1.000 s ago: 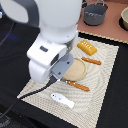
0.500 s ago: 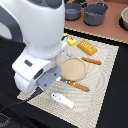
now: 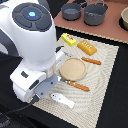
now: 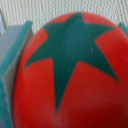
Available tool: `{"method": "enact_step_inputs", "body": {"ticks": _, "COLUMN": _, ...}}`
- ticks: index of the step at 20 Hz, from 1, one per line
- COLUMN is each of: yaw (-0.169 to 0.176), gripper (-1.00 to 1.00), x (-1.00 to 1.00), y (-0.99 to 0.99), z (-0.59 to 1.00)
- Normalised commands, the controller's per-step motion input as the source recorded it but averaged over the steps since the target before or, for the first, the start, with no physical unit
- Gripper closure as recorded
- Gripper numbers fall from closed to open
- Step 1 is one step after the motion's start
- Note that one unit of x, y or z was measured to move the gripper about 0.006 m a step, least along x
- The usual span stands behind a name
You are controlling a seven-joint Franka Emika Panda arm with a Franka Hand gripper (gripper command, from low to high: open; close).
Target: Interact with the objects in diverse but meaningful ways.
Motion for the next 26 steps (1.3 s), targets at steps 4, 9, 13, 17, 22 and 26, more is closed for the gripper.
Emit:
{"method": "enact_step_inputs", "body": {"ticks": 4, "yaw": 0.0, "gripper": -1.0, "x": -0.2, "y": 0.0, "z": 0.07}}
{"method": "enact_step_inputs", "body": {"ticks": 9, "yaw": 0.0, "gripper": -1.0, "x": -0.15, "y": 0.0, "z": 0.07}}
{"method": "enact_step_inputs", "body": {"ticks": 13, "yaw": -0.009, "gripper": -1.0, "x": -0.07, "y": -0.03, "z": 0.61}}
{"method": "enact_step_inputs", "body": {"ticks": 17, "yaw": -0.062, "gripper": -1.0, "x": 0.37, "y": -0.08, "z": 1.0}}
{"method": "enact_step_inputs", "body": {"ticks": 22, "yaw": -0.073, "gripper": -1.0, "x": 0.58, "y": -0.17, "z": 0.69}}
{"method": "enact_step_inputs", "body": {"ticks": 26, "yaw": -0.023, "gripper": -1.0, "x": 0.63, "y": -0.21, "z": 0.14}}
